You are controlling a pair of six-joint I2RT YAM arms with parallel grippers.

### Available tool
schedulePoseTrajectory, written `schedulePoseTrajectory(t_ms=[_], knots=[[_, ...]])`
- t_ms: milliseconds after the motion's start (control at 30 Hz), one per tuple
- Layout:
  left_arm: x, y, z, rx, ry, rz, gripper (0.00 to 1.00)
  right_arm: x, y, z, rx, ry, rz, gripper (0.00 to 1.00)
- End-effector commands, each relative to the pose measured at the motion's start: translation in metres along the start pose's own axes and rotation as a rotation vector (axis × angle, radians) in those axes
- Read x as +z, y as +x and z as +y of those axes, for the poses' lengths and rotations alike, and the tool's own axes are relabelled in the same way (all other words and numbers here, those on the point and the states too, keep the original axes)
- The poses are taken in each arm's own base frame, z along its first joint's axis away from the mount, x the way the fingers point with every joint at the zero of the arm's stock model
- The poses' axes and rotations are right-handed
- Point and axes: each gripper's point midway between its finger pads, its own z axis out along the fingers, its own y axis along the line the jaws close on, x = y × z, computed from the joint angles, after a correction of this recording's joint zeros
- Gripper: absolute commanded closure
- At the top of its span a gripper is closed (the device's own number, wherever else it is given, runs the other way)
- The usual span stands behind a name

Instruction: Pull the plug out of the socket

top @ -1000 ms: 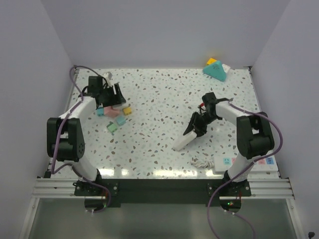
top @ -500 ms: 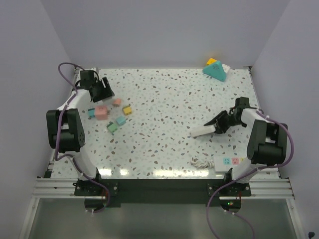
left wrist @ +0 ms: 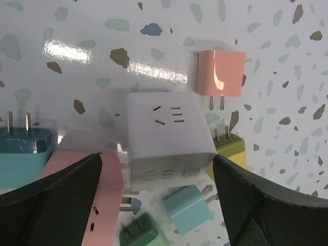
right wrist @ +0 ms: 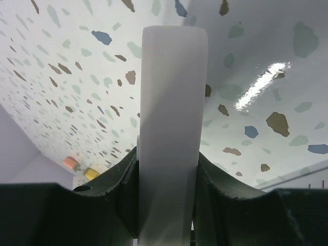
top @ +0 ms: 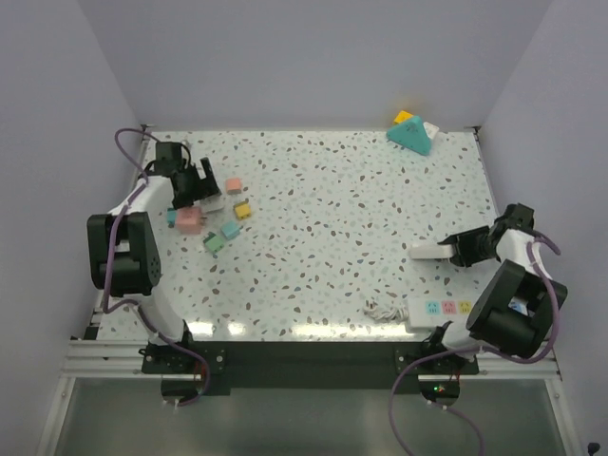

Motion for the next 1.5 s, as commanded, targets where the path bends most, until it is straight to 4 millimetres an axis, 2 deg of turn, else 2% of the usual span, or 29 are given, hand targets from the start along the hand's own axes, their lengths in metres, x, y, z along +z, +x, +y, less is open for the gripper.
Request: schedulePoseTrajectory(t_ms=[0,33,167,267,333,400,433,700,800,900,1000,1067,1100,1133,1200,1233,1300,1333,1400,1433,1467], knots=[[-0.027,-0.006,-0.007,-0.006,0.023,-0.052,0.05,0.019,-0.016,-0.048,0.043,0.157,-0.041,0.87],[-0.034,-0.012,-0.013,-0.009,0.053,-0.085,0.04,0.022,-0.017,-0.046,0.050,0.151,-0.032,0.85],[-0.048,-0.012,-0.025,-0.016,0.106,-0.091,0.00,0.028,-0.004,-0.056,0.056,0.167,0.023,0.63],[-0.060,-0.012,-0.033,-0.016,0.144,-0.098,0.00,0.014,0.005,-0.064,0.021,0.180,0.003,0.30],[-0.069,-0.013,-0.039,-0.015,0.171,-0.112,0.00,0.005,0.014,-0.070,0.016,0.201,0.012,0.19],[-0.074,-0.011,-0.042,-0.024,0.193,-0.116,0.00,-0.003,0.018,-0.071,0.000,0.200,0.007,0.10],[-0.078,-0.012,-0.046,-0.027,0.212,-0.125,0.00,-0.011,0.021,-0.068,-0.003,0.184,0.000,0.02],[-0.087,-0.007,-0.064,-0.031,0.302,-0.109,0.00,-0.029,0.047,-0.045,0.006,0.053,0.074,0.01],[-0.089,-0.005,-0.068,-0.030,0.319,-0.106,0.00,-0.038,0.042,-0.035,-0.016,0.031,0.025,0.01],[-0.091,-0.003,-0.073,-0.028,0.342,-0.096,0.00,-0.040,0.036,-0.017,-0.010,-0.029,0.014,0.01],[-0.093,-0.002,-0.078,-0.024,0.364,-0.093,0.00,-0.051,0.025,0.005,-0.005,-0.071,-0.013,0.01],[-0.093,-0.001,-0.081,-0.020,0.379,-0.089,0.00,-0.056,0.016,0.025,0.020,-0.130,-0.034,0.02],[-0.093,-0.001,-0.083,-0.017,0.385,-0.086,0.00,-0.058,0.019,0.038,0.026,-0.185,-0.012,0.02],[-0.092,0.000,-0.086,-0.017,0.396,-0.080,0.00,-0.057,0.011,0.053,0.019,-0.256,-0.034,0.02],[-0.090,0.001,-0.087,-0.020,0.401,-0.077,0.00,-0.055,0.010,0.078,0.073,-0.357,-0.016,0.03],[-0.089,0.002,-0.090,-0.017,0.414,-0.072,0.00,-0.054,0.003,0.098,0.054,-0.464,-0.031,0.05],[-0.086,0.003,-0.091,-0.016,0.423,-0.061,0.00,-0.056,-0.001,0.124,0.119,-0.558,-0.028,0.09],[-0.084,0.005,-0.093,-0.016,0.430,-0.053,0.00,-0.059,-0.014,0.142,0.137,-0.626,-0.079,0.11],[-0.083,0.006,-0.095,-0.016,0.440,-0.049,0.00,-0.055,-0.010,0.163,0.156,-0.667,-0.065,0.16],[-0.081,0.006,-0.095,-0.018,0.438,-0.045,0.00,-0.062,-0.013,0.184,0.141,-0.739,-0.074,0.19],[-0.081,0.006,-0.096,-0.015,0.442,-0.044,0.00,-0.051,-0.015,0.194,0.193,-0.745,-0.053,0.20]])
